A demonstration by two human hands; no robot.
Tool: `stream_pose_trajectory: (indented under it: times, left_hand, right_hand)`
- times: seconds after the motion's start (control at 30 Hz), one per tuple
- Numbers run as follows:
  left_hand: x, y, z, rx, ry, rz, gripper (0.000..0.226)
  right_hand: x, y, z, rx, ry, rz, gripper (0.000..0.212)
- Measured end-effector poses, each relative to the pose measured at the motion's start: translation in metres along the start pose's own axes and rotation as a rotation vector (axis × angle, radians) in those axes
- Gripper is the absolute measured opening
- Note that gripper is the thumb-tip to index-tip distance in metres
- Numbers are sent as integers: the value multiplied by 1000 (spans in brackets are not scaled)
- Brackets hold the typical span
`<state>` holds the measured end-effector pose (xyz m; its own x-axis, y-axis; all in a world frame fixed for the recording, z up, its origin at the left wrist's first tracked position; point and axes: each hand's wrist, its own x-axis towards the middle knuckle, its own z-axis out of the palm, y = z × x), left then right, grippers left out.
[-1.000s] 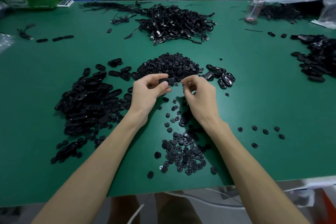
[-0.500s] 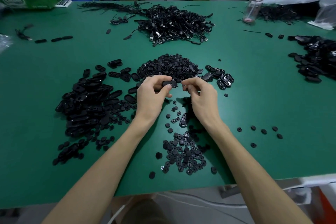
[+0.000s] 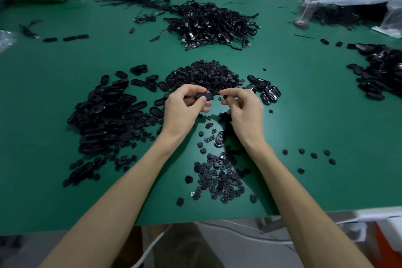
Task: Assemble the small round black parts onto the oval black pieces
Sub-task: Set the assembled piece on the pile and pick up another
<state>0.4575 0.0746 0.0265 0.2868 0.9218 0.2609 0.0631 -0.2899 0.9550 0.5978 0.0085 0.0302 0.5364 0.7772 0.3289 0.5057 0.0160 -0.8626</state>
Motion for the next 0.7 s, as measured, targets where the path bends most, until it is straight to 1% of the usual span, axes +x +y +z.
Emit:
stream_pose_trajectory:
  times: [0.13,0.23,0.3,0.47,0.7]
  left_hand:
    - [0,-1,0,-39,-21,-4,16]
    - [3,-3,-2,-103,-13,-33,18]
    - [3,-3,-3,-139,-11,-51,19]
    - [4,-6,-4,-154,-12,-57,20]
    - [4,-6,-7,-228,-12,-87,19]
  right_hand:
    - [-2,-2,0,93,8,31,17]
    - [-3,-3,1,124,-34,33,10]
    - [-3,-3,1,167,-23,53,7]
    - [-2,-2,2,249,-47,106,8]
    - [0,1,3,288,-65,107,6]
